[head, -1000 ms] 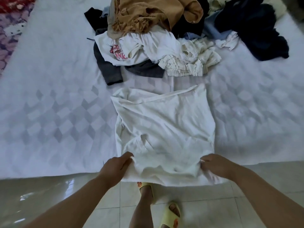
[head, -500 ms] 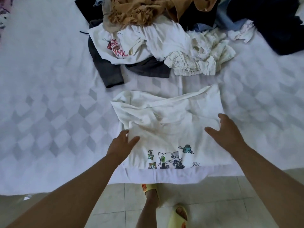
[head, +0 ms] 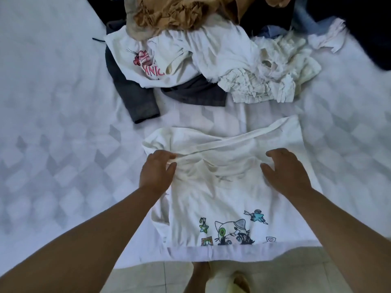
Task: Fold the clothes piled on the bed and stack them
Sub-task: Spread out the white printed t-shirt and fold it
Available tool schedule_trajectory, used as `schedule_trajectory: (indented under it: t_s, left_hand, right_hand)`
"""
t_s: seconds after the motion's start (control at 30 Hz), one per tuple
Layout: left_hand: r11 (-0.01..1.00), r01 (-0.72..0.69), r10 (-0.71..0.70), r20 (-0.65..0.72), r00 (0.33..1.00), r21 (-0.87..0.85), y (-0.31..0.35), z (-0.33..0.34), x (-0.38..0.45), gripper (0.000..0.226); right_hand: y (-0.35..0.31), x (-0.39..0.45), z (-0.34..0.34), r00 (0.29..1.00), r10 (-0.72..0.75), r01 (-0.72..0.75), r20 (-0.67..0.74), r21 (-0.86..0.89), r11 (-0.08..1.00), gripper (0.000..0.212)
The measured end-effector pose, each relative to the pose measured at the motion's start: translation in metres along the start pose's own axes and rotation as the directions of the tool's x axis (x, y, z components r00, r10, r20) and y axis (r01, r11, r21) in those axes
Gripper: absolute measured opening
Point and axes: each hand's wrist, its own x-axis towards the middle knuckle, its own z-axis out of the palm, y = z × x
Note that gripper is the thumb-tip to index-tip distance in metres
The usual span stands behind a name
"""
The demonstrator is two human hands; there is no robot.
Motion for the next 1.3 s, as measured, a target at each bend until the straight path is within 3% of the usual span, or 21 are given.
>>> schedule_trajectory:
  t_s: [0.1,0.23,0.3,0.37,0.47,0.53,0.6,0.67,0.77,0.83,0.97,1.13,1.23,1.3]
  left_hand:
    - [0.983,-0.123,0.121,0.025,0.992,0.140,0.002,0.003,0.035,0.041]
    - [0.915,-0.303,0.233,0.265,0.936,0.265,-0.002,0.000,0.067,0.035]
    - [0.891,-0.394,0.309,0.336,0.890,0.223,-0.007,-0.007,0.076,0.038]
    - [0.854,-0.455,0.349,0.370,0.861,0.253,-0.015,-0.014,0.083,0.044]
    - [0.791,-0.461,0.276,0.438,0.855,0.402,-0.022,-0.022,0.090,0.060]
    - [0.784,-0.420,0.180,0.481,0.858,0.456,-0.023,-0.026,0.089,0.059]
    - [0.766,-0.433,0.163,0.508,0.846,0.476,-0.020,-0.030,0.088,0.063]
    - [0.740,-0.430,0.149,0.498,0.854,0.517,-0.018,-0.032,0.091,0.052]
    - [0.736,-0.336,0.086,0.411,0.907,0.587,-0.010,-0.033,0.102,0.028]
    - [0.729,-0.280,0.044,0.365,0.930,0.624,-0.009,-0.033,0.108,0.027]
    - [0.672,-0.268,0.056,0.314,0.948,0.691,-0.011,-0.039,0.117,0.034]
    - [0.337,-0.296,-0.054,0.332,0.942,0.894,0.004,-0.045,0.124,0.041]
    - [0.218,-0.201,-0.110,0.228,0.967,0.955,0.009,-0.052,0.128,0.038]
    - [0.197,-0.141,-0.147,0.171,0.974,0.970,0.010,-0.051,0.129,0.032]
  right_hand:
    - [-0.006,0.024,0.003,0.997,-0.063,0.062,-0.036,-0.031,0.998,0.038]
    - [-0.001,0.056,0.006,0.954,-0.264,0.252,-0.140,-0.097,0.963,0.042]
    - [0.005,0.074,0.005,0.939,-0.334,0.316,-0.081,-0.180,0.931,0.056]
    - [0.010,0.087,-0.002,0.960,-0.266,0.278,0.084,-0.198,0.940,0.059]
    - [0.025,0.108,-0.012,0.937,-0.277,0.326,0.211,-0.255,0.910,0.028]
    - [0.044,0.117,-0.015,0.922,-0.366,0.388,0.127,-0.279,0.879,0.027]
    - [0.069,0.126,-0.023,0.928,-0.373,0.359,0.014,-0.310,0.880,0.031]
    - [0.092,0.131,-0.037,0.967,-0.255,0.229,-0.007,-0.418,0.879,0.024]
    - [0.109,0.134,-0.058,0.985,-0.087,0.158,0.147,-0.595,0.788,0.026]
    - [0.113,0.136,-0.062,0.977,-0.022,0.146,0.211,-0.594,0.791,0.028]
    - [0.115,0.141,-0.067,0.972,-0.103,0.214,0.213,-0.607,0.765,0.032]
    - [0.113,0.145,-0.075,0.983,-0.130,0.183,0.129,-0.744,0.643,0.037]
    - [0.117,0.152,-0.081,0.953,-0.301,0.192,-0.024,-0.722,0.664,0.006]
    - [0.121,0.155,-0.079,0.920,-0.345,0.149,-0.187,-0.646,0.748,0.017]
